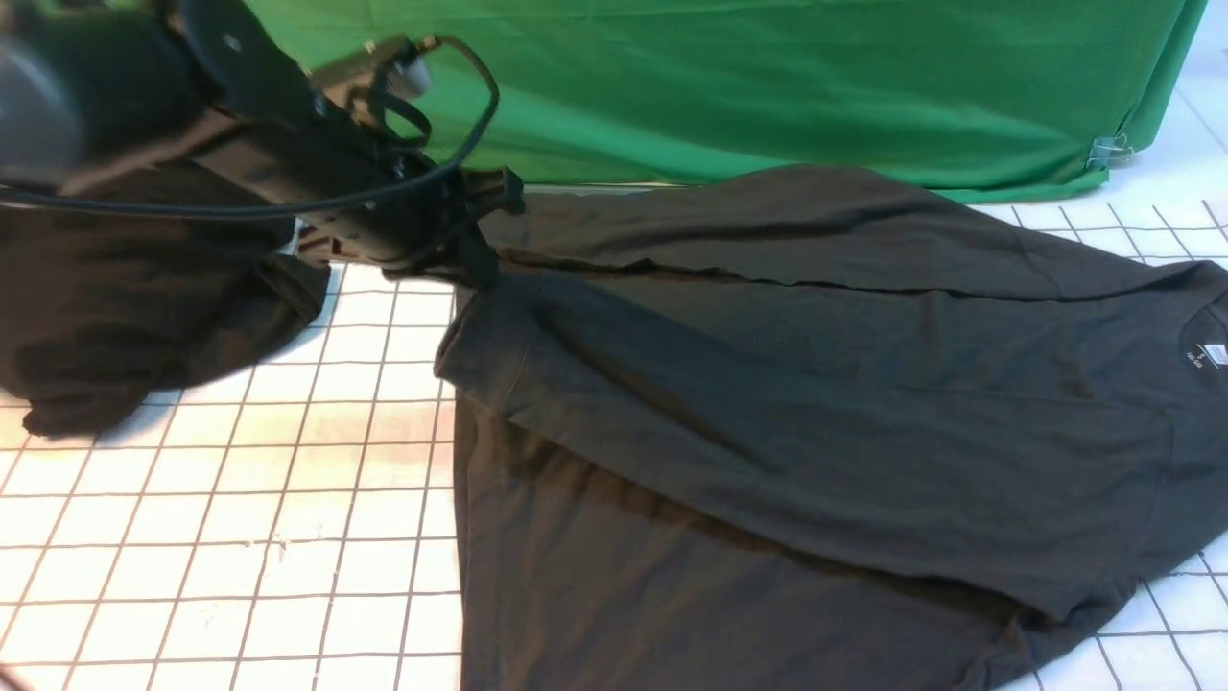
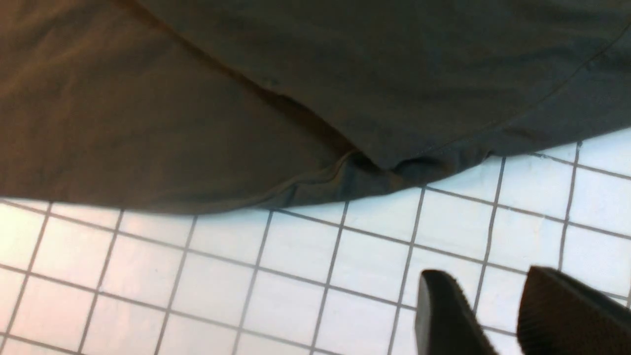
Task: Fold a long-sleeved shirt over a white checkered tablecloth.
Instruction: 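Fold the left side of the black T-shirt inward over its body, then grab the top left corner of the dark shirt with the left gripper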
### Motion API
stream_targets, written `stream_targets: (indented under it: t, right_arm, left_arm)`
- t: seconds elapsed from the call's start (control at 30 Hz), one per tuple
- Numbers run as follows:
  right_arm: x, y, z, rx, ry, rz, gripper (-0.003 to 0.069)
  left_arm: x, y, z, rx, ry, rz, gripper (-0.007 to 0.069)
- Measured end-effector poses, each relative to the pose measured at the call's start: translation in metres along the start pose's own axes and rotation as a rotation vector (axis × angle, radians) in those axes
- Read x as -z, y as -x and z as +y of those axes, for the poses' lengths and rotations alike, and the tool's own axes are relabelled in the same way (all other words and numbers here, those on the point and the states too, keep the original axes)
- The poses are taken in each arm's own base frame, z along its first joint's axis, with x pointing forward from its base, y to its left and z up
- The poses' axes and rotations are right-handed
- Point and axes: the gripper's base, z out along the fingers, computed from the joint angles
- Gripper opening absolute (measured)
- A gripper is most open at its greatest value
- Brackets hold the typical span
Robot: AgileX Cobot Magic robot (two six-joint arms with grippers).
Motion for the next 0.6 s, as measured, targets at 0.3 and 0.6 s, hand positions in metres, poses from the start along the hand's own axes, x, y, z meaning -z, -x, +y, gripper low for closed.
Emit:
stream_targets:
  t: [0.3, 0.6]
  right_arm:
    - [0.0, 0.0, 0.0, -0.003, -0.001, -0.004, 0.0237]
    - [0.0, 0.002, 0.0, -0.007, -0.005, -0.026, 0.0239]
  left_arm:
    - [-0.05, 0.003, 0.025, 0.047, 0.071, 0.098, 0.0094]
    - [-0.039, 0.046, 0.045, 0.137, 0.055, -0.015, 0.0295]
